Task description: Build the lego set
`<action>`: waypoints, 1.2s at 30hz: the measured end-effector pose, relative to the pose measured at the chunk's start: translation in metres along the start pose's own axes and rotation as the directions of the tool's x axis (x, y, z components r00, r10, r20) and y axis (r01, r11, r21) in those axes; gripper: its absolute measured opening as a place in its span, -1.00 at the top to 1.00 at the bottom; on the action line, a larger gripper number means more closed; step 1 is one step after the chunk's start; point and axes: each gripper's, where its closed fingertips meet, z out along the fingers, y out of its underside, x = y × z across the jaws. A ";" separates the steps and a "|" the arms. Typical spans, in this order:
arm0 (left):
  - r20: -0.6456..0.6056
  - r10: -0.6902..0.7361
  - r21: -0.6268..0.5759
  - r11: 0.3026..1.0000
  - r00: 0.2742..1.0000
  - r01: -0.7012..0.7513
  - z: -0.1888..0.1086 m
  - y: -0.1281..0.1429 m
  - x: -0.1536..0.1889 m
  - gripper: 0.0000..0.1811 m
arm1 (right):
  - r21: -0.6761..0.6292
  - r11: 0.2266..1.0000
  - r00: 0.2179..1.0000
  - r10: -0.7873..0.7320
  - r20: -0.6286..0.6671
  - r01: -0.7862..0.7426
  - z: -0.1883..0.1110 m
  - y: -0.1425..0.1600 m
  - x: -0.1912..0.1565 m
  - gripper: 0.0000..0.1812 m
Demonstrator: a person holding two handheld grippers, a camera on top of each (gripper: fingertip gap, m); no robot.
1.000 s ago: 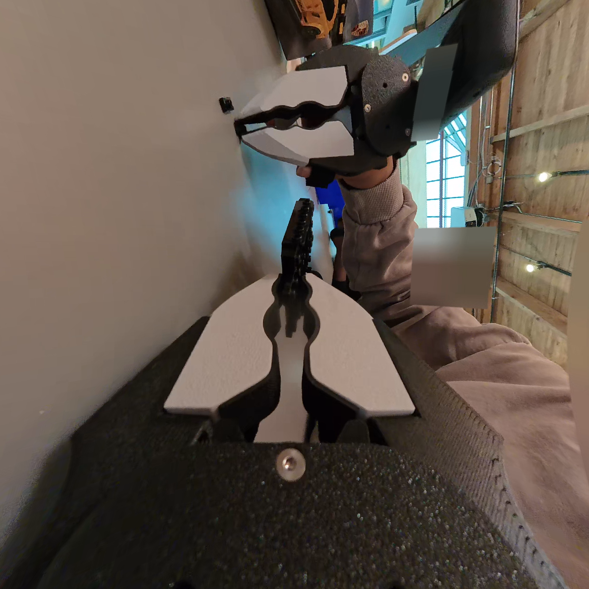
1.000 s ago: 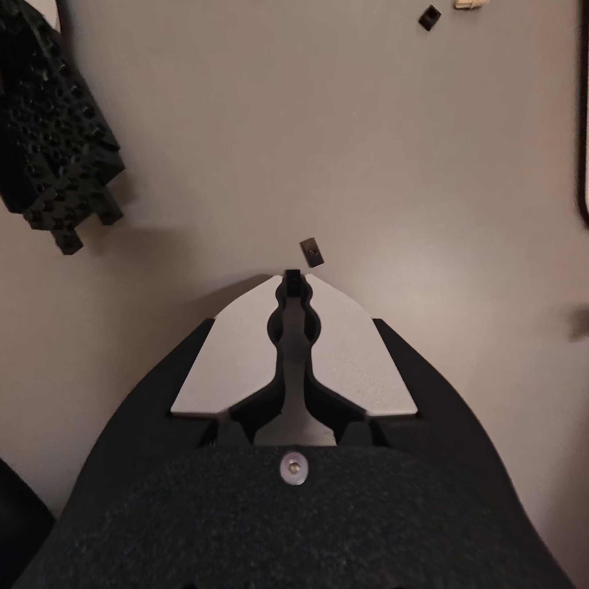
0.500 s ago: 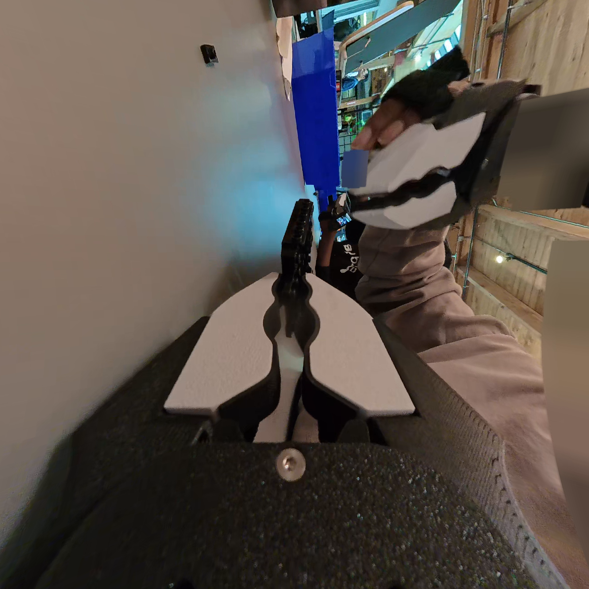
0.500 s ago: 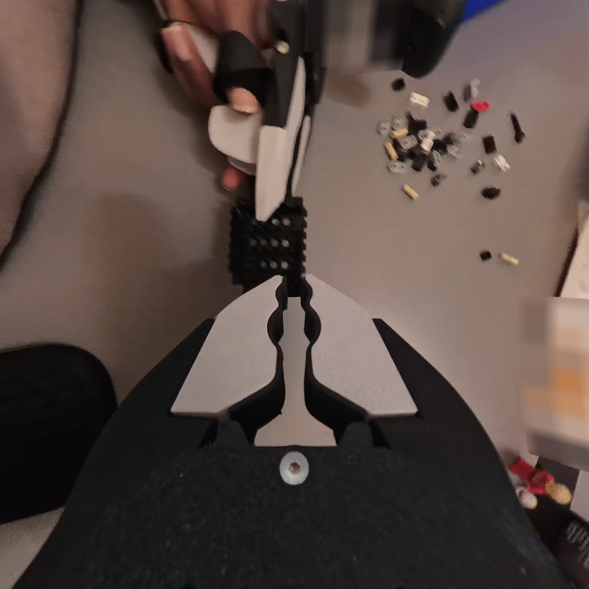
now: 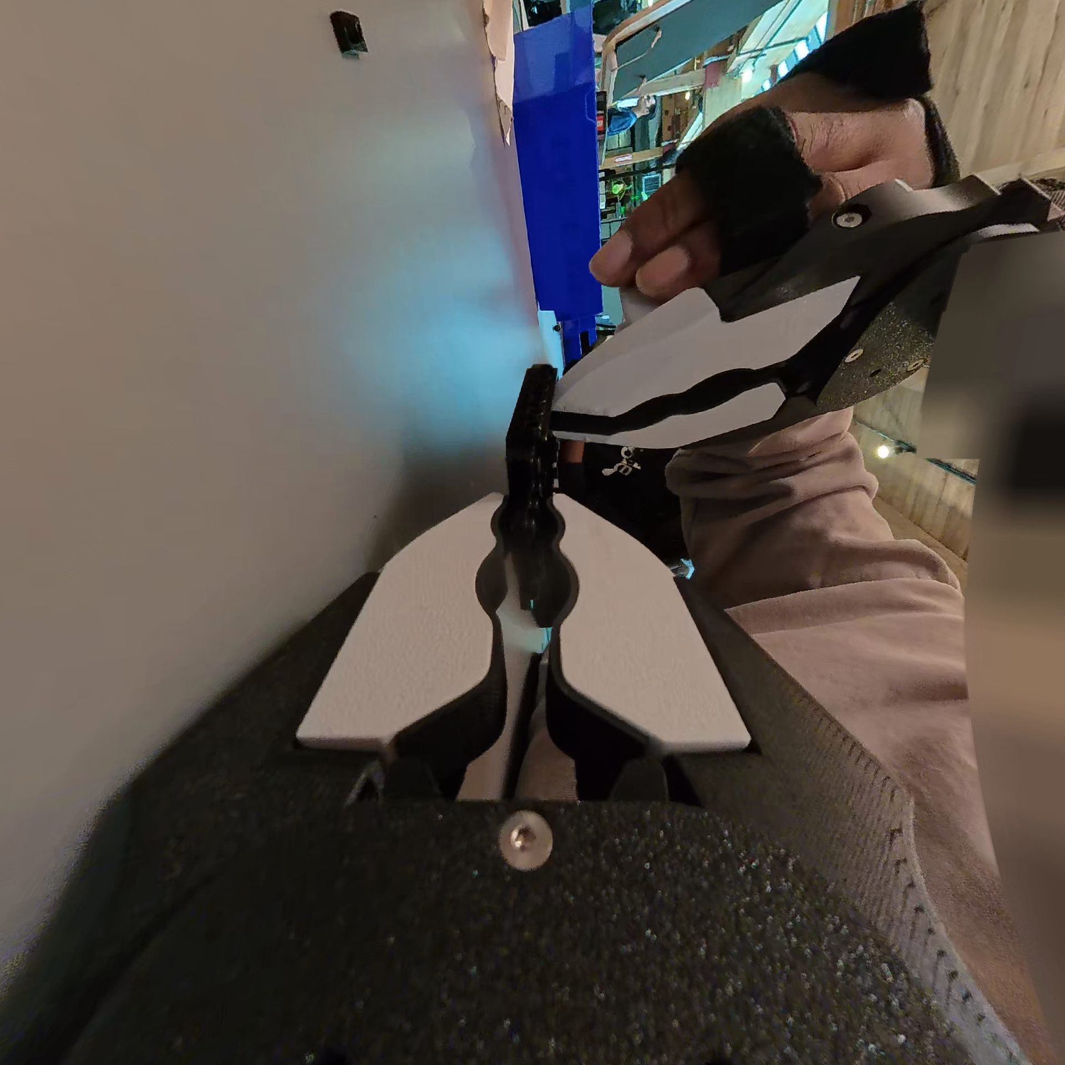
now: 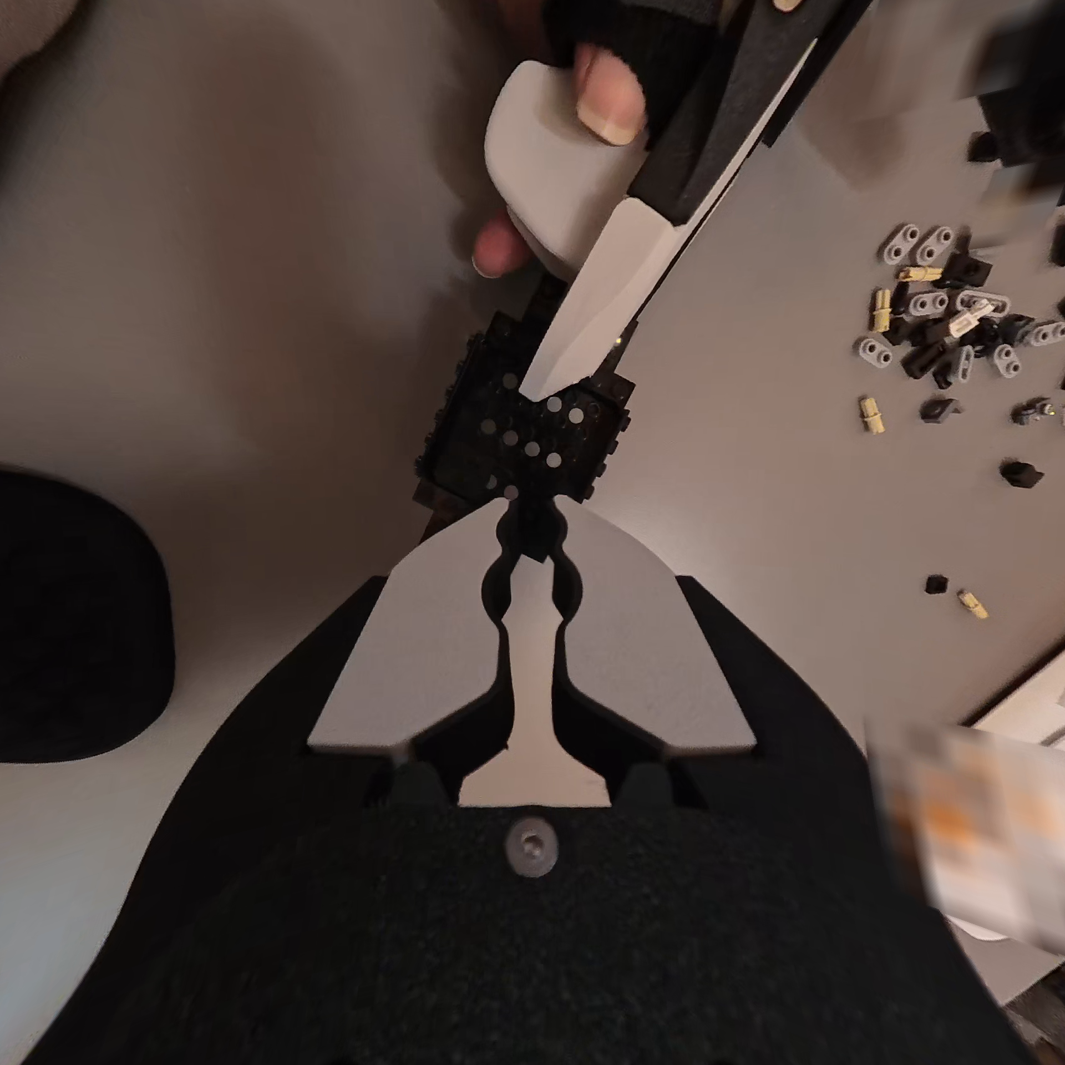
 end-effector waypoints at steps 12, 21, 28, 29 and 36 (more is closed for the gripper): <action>0.005 -0.011 -0.023 1.000 1.000 0.011 0.003 0.003 -0.002 0.90 | 0.161 0.961 0.974 0.219 0.054 -0.225 -0.016 0.005 0.000 0.80; 0.055 0.020 -0.222 0.975 0.998 -0.007 0.011 0.026 -0.004 0.90 | 0.287 0.779 0.796 0.403 0.453 -0.558 -0.005 -0.011 -0.011 0.68; 0.033 0.053 -0.322 0.946 0.998 -0.040 0.017 0.039 0.006 0.90 | 0.249 0.688 0.648 0.409 0.642 -0.681 0.008 -0.021 -0.034 0.81; 0.022 0.053 -0.329 0.943 0.998 -0.043 0.017 0.040 0.007 0.90 | 0.255 0.663 0.630 0.418 0.655 -0.704 0.008 -0.021 -0.036 0.86; -0.064 0.033 -0.290 0.956 0.997 -0.050 0.014 0.035 0.021 0.84 | 0.303 0.269 0.403 0.533 0.744 -0.914 0.003 -0.024 -0.039 0.89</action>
